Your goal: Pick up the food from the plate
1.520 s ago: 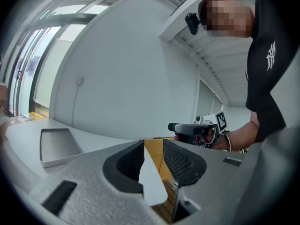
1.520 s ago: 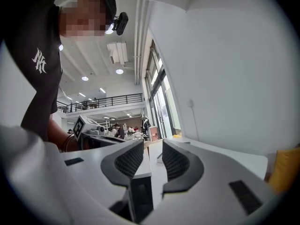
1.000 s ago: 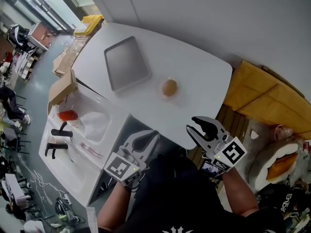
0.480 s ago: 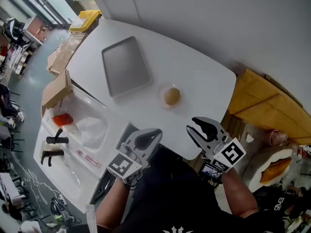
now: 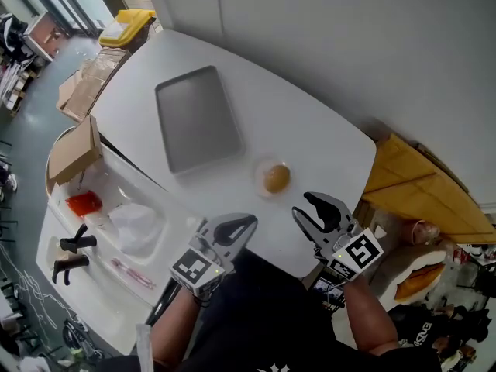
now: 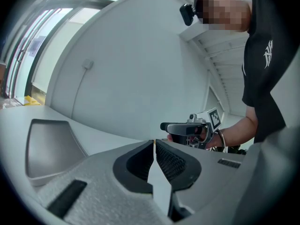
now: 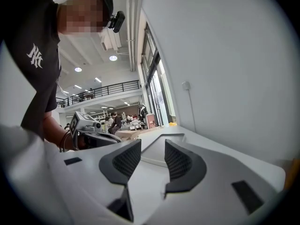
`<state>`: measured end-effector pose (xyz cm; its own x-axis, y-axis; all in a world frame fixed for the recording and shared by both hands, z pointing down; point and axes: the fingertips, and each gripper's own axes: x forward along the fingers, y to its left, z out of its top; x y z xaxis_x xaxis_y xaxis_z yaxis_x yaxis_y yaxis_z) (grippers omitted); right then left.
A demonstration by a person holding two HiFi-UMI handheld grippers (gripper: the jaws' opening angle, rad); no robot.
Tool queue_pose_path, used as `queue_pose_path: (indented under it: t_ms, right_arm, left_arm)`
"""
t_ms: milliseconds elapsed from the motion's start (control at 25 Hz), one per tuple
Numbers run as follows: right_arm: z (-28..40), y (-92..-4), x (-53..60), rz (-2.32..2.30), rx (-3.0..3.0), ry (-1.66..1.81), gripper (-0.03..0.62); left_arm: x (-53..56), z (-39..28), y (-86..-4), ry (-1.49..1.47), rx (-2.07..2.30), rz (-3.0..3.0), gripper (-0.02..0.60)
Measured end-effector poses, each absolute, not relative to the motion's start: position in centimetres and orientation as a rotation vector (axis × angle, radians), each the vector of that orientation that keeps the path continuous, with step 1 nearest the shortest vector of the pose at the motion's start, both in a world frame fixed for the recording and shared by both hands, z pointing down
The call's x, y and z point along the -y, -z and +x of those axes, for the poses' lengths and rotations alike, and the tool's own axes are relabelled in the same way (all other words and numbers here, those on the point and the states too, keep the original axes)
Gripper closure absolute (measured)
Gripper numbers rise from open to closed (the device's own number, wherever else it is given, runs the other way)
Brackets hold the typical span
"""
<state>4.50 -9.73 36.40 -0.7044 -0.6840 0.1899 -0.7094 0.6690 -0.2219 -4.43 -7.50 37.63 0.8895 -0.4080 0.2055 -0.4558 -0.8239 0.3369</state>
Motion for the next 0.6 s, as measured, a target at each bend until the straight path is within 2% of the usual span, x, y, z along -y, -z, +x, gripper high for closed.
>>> queue_pose_path:
  t_ms: [440, 600]
  right_arm:
    - [3.2, -41.5, 14.0, 1.022, 2.778, -0.445, 0.410]
    - [3.3, -44.7, 15.0, 0.936, 2.792, -0.528, 0.352]
  left_arm:
    - [9.4, -4.3, -43.3, -0.196, 0.692, 2.564, 0.563]
    - [10.2, -3.8, -46.1, -0.207, 0.777, 2.501, 0.563]
